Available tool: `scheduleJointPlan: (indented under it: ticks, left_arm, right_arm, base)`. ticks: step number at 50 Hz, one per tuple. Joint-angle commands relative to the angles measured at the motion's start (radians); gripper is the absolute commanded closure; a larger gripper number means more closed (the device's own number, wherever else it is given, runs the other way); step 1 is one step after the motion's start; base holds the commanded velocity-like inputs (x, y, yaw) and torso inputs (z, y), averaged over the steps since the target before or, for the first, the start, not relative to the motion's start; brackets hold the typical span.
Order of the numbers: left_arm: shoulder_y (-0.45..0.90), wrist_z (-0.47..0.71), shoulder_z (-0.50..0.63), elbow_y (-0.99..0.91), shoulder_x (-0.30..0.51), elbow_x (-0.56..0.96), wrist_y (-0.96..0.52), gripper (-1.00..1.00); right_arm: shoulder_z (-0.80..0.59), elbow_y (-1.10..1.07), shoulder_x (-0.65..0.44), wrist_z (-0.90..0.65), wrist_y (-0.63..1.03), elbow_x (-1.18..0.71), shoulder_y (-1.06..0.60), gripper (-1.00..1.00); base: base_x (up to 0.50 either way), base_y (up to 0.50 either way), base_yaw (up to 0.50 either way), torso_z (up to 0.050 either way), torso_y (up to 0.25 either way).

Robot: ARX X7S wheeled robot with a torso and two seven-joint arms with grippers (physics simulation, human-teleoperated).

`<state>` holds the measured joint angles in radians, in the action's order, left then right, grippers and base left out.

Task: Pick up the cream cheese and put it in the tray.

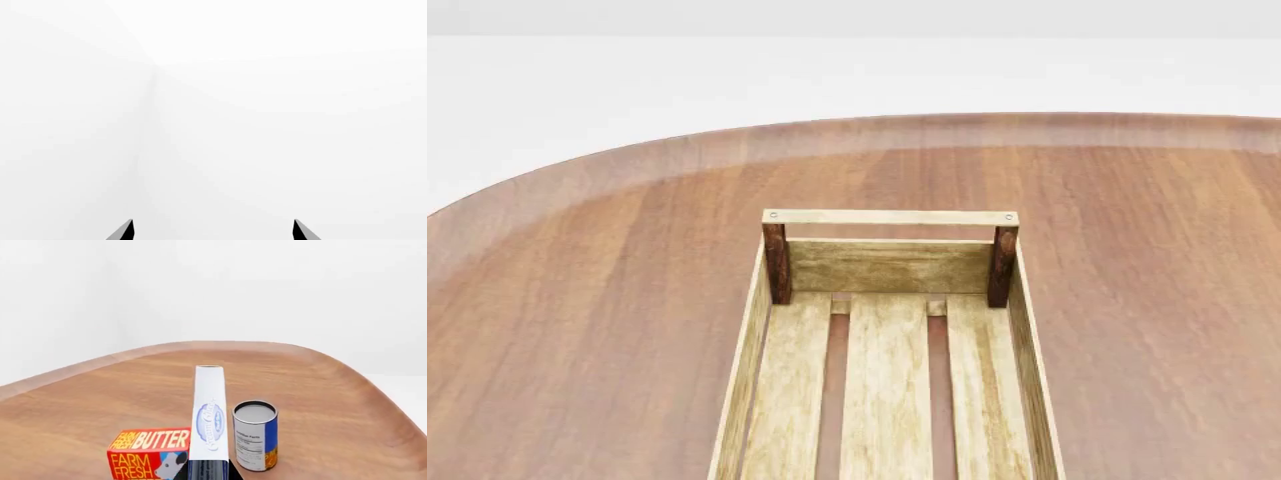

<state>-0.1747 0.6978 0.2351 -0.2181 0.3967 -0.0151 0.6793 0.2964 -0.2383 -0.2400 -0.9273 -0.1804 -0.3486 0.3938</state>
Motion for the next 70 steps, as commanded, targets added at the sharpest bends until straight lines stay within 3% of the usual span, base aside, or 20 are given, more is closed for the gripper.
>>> scheduleJointPlan:
  ticks: [1,36,58,70]
  left_arm:
    - [0.0,0.003,0.002,-0.001,0.0,-0.003,-0.002,-1.0]
    - [0.006,0.009,0.012,0.004,0.0,-0.015,-0.007,-1.0]
    - [0.005,0.015,0.013,0.004,0.003,-0.018,-0.004,-1.0]
    - [0.008,0.016,0.015,0.006,0.004,-0.018,-0.006,-1.0]
  right_arm:
    - [0.001,-0.095,-0.035,-0.014,0.036,0.053,0.007,1.0]
    - [-0.088,-0.272,-0.216,-0.002,0.419,0.01,-0.226,1.0]
    - [-0.231,-0.352,-0.334,0.032,0.696,-0.008,-0.457,1.0]
    - [-0.293,-0.284,-0.368,0.087,0.739,-0.008,-0.562,1.0]
  base:
    - [0.0,0.0,0.0,0.0,0.0]
    - [0.0,0.0,0.0,0.0,0.0]
    - [0.0,0.0,0.0,0.0,0.0]
    - [0.0,0.0,0.0,0.0,0.0]
